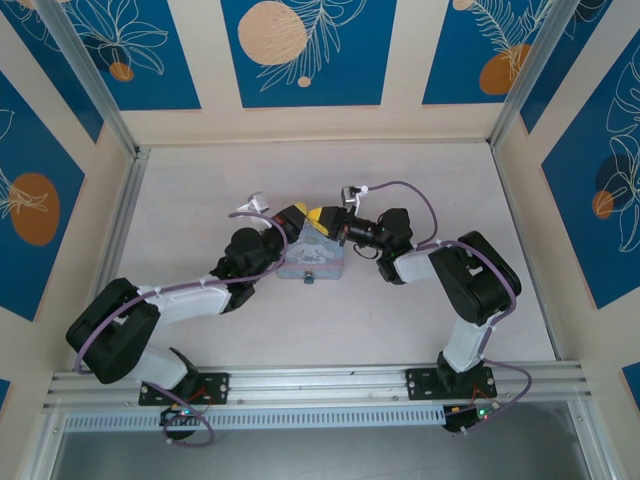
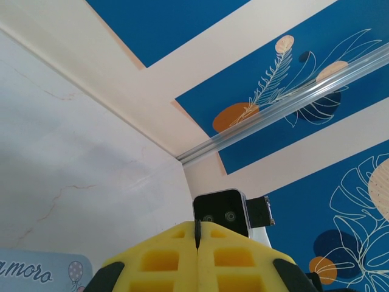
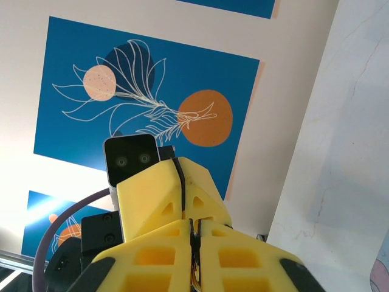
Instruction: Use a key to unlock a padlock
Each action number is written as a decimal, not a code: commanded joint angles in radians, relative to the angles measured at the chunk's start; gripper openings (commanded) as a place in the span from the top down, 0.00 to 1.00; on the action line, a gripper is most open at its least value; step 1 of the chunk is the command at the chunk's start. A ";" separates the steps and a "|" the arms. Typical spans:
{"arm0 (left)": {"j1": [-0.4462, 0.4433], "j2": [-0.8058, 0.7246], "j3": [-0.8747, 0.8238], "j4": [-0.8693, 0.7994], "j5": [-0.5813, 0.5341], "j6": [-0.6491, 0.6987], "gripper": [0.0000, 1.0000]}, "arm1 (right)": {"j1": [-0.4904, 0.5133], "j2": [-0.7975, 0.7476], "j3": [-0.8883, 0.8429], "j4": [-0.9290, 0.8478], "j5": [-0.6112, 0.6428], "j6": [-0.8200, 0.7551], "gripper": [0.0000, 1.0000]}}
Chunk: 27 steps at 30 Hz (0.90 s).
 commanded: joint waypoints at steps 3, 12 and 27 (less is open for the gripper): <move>-0.015 -0.001 0.007 0.012 -0.013 0.010 1.00 | -0.001 -0.026 -0.002 0.024 -0.024 -0.013 1.00; -0.015 -0.059 0.035 -0.148 -0.036 0.015 0.44 | -0.019 -0.033 -0.039 0.023 -0.009 -0.008 1.00; 0.047 -0.394 0.160 -1.091 0.172 0.297 0.01 | -0.112 -0.256 -0.196 -0.390 -0.037 -0.215 1.00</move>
